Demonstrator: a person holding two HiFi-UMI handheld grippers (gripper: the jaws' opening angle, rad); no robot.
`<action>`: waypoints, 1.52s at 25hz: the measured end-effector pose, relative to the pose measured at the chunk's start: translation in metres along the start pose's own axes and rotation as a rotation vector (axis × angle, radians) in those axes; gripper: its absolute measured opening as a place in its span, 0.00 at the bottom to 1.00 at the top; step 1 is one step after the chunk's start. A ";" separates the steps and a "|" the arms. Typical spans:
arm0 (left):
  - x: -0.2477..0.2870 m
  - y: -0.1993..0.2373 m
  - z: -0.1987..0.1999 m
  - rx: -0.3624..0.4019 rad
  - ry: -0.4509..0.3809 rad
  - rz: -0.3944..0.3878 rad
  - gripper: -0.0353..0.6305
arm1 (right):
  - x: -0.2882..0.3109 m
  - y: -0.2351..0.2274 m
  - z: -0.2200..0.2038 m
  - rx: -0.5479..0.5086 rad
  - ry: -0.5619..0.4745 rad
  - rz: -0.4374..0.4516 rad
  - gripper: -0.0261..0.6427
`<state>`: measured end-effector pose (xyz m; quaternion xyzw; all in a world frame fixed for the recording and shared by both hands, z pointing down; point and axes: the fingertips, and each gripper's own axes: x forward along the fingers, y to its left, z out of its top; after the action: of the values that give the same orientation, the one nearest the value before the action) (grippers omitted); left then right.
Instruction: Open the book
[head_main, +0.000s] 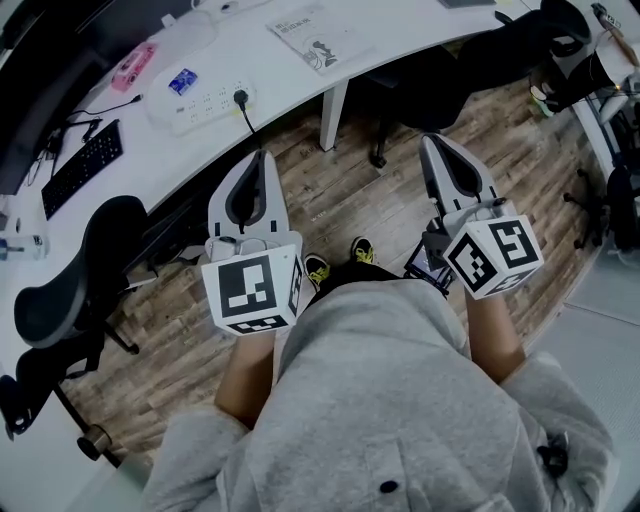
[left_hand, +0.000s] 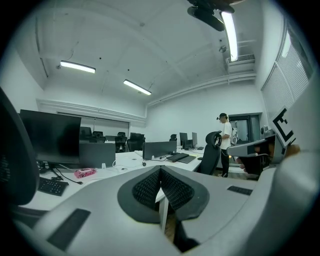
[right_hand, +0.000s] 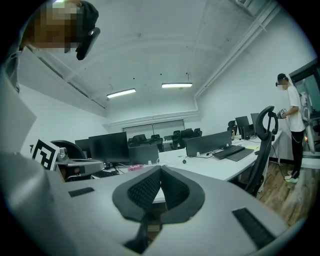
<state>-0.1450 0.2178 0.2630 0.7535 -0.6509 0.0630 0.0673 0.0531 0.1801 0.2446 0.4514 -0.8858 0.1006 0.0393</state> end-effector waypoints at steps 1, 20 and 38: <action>-0.001 0.001 0.000 -0.001 -0.001 -0.002 0.07 | 0.000 0.002 0.000 -0.002 0.000 0.000 0.08; -0.002 0.007 0.000 0.007 -0.011 -0.004 0.07 | 0.008 0.013 -0.004 0.005 -0.014 0.018 0.08; 0.047 -0.003 0.002 0.035 0.010 0.003 0.07 | 0.036 -0.041 -0.007 0.051 -0.013 0.028 0.08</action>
<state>-0.1349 0.1723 0.2699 0.7532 -0.6506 0.0784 0.0572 0.0647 0.1301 0.2633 0.4406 -0.8893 0.1208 0.0205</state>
